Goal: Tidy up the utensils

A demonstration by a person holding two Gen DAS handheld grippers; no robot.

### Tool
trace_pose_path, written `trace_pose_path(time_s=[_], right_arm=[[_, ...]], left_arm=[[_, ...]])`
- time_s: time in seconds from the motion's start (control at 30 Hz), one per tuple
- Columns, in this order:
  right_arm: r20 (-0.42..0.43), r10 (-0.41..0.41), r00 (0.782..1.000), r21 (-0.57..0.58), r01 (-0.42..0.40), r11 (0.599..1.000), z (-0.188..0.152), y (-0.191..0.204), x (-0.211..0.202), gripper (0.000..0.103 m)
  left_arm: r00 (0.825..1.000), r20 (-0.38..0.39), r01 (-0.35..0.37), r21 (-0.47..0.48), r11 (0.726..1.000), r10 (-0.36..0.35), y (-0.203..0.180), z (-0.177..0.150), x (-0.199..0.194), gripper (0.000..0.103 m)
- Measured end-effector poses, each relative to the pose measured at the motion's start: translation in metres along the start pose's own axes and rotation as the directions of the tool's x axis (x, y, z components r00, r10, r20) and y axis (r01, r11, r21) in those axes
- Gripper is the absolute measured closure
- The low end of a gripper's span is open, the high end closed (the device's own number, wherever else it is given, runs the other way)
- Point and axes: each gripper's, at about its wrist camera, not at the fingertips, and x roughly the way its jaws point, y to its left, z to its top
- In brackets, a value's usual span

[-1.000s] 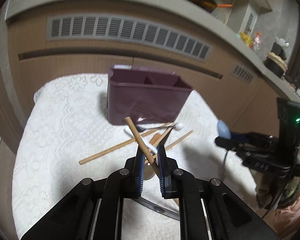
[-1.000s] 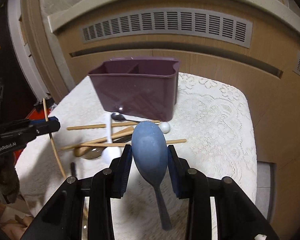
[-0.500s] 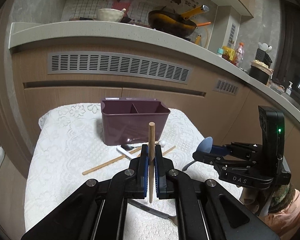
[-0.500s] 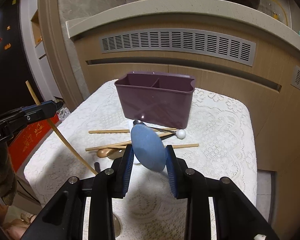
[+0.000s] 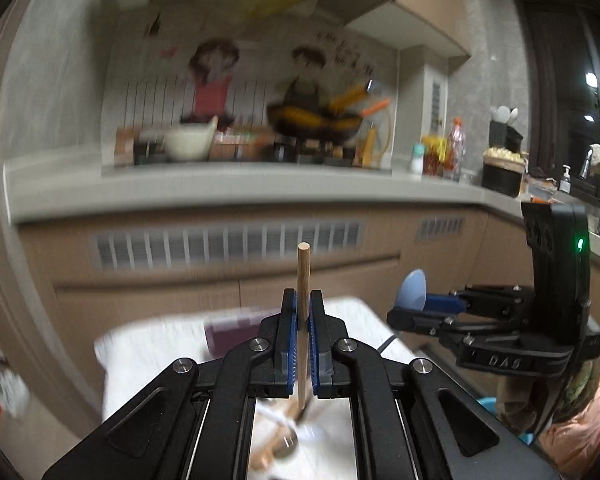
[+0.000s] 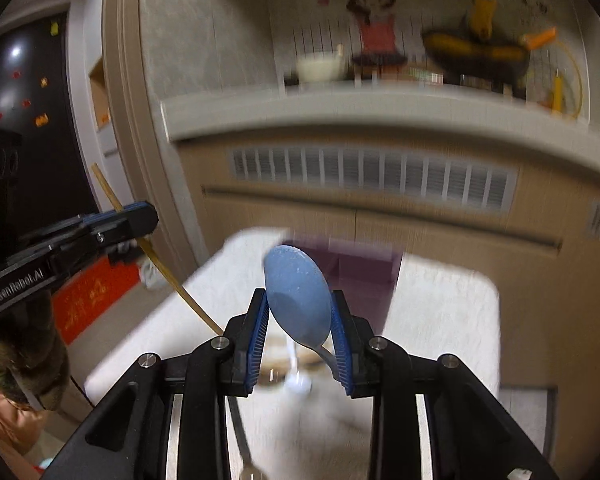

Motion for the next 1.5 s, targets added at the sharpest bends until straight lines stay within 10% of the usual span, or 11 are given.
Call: trace_pose_path(time_s=[0.37, 0.73, 1.0, 1.17, 1.3, 1.5], right_arm=[[0.106, -0.025, 0.994, 0.016, 0.024, 1.000, 0.097, -0.028, 0.027, 0.074], [-0.143, -0.016, 0.990, 0.128, 0.034, 0.991, 0.041, -0.081, 0.172, 0.074], [-0.238, -0.014, 0.971, 0.120, 0.044, 0.992, 0.013, -0.091, 0.214, 0.074], [-0.205, -0.025, 0.978, 0.134, 0.054, 0.990, 0.017, -0.094, 0.205, 0.074], [-0.094, -0.030, 0.995, 0.099, 0.039, 0.994, 0.037, -0.082, 0.156, 0.074], [-0.015, -0.060, 0.998, 0.062, 0.061, 0.996, 0.051, -0.074, 0.096, 0.074]], left_arm=[[0.999, 0.028, -0.022, 0.002, 1.000, 0.022, 0.047, 0.071, 0.066, 0.098], [0.991, -0.136, -0.004, -0.094, 0.996, -0.008, 0.105, 0.022, 0.191, 0.098], [0.962, -0.263, 0.035, -0.137, 0.990, -0.070, 0.114, -0.038, 0.206, 0.096], [0.915, -0.354, 0.162, -0.117, 0.980, -0.193, 0.091, -0.077, 0.194, 0.094], [0.833, -0.481, 0.284, -0.054, 0.957, -0.274, 0.056, -0.112, 0.197, 0.070], [0.725, -0.626, 0.381, 0.014, 0.925, -0.289, 0.006, -0.157, 0.216, 0.063]])
